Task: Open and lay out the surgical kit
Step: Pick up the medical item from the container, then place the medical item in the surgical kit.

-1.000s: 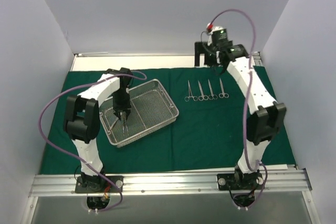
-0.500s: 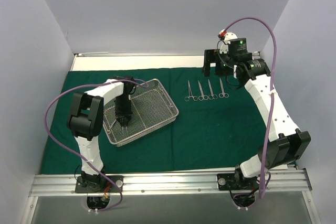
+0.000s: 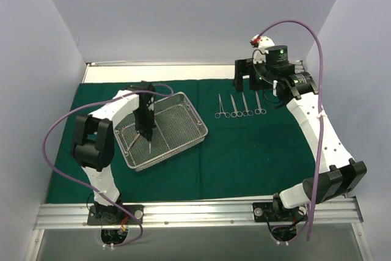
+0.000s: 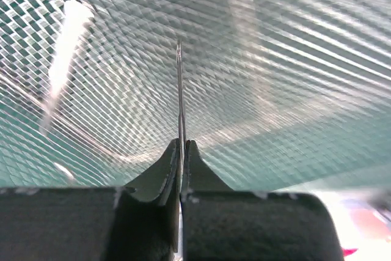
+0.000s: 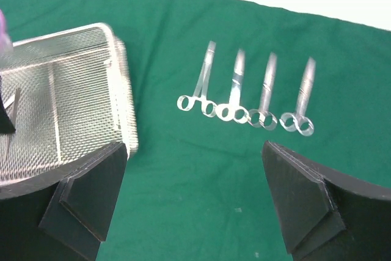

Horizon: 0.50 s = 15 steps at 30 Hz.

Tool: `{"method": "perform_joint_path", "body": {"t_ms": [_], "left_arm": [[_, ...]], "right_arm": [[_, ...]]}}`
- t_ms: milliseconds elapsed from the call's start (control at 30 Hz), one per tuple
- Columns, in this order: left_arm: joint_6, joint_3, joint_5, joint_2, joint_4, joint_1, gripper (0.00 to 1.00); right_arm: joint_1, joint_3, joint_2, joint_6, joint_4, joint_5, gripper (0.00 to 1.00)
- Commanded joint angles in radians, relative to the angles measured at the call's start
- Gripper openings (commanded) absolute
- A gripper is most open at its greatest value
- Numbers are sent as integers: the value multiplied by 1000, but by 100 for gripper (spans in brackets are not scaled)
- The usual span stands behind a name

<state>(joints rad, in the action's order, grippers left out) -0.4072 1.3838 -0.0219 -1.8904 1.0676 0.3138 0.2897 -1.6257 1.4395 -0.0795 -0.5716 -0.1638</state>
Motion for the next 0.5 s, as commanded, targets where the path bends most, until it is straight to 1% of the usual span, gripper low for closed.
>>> {"method": "perform_joint_path", "body": {"t_ms": [0, 33, 67, 100, 133, 167, 200, 233, 267, 300, 333, 367, 400, 433, 467], "left_arm": [[-28, 118, -215, 200, 43, 7, 2], [-45, 119, -264, 255, 38, 7, 2], [-59, 112, -317, 283, 28, 7, 2], [-108, 84, -366, 307, 14, 7, 2], [-137, 64, -459, 360, -15, 7, 2], [-166, 35, -520, 390, -41, 8, 2], [-241, 3, -579, 419, -81, 10, 2], [-284, -53, -667, 483, -136, 11, 2], [-326, -80, -702, 520, -167, 13, 2], [-422, -107, -732, 557, -207, 16, 2], [-473, -156, -795, 629, -277, 16, 2], [-517, -178, -826, 664, -302, 16, 2], [-615, -196, -845, 695, -331, 18, 2], [-669, -218, -863, 761, -398, 22, 2], [-718, -257, -901, 795, -428, 25, 2]], "right_arm": [[75, 41, -30, 69, 100, -23, 100], [92, 49, -28, 104, 113, -28, 100], [135, 53, -25, 121, 128, -28, 100], [158, 79, -31, 157, 175, -31, 98], [184, 93, -39, 182, 203, -43, 95], [245, 108, -50, 211, 228, -48, 87], [274, 140, -66, 243, 268, -45, 83], [305, 154, -76, 306, 283, -45, 77], [331, 167, -82, 346, 292, -65, 69], [382, 191, -102, 387, 297, -78, 69], [411, 207, -112, 481, 302, -89, 69], [437, 230, -154, 525, 311, -86, 70], [494, 263, -183, 578, 349, -85, 71], [523, 345, -215, 643, 377, -86, 75], [552, 393, -290, 759, 412, -82, 77]]}}
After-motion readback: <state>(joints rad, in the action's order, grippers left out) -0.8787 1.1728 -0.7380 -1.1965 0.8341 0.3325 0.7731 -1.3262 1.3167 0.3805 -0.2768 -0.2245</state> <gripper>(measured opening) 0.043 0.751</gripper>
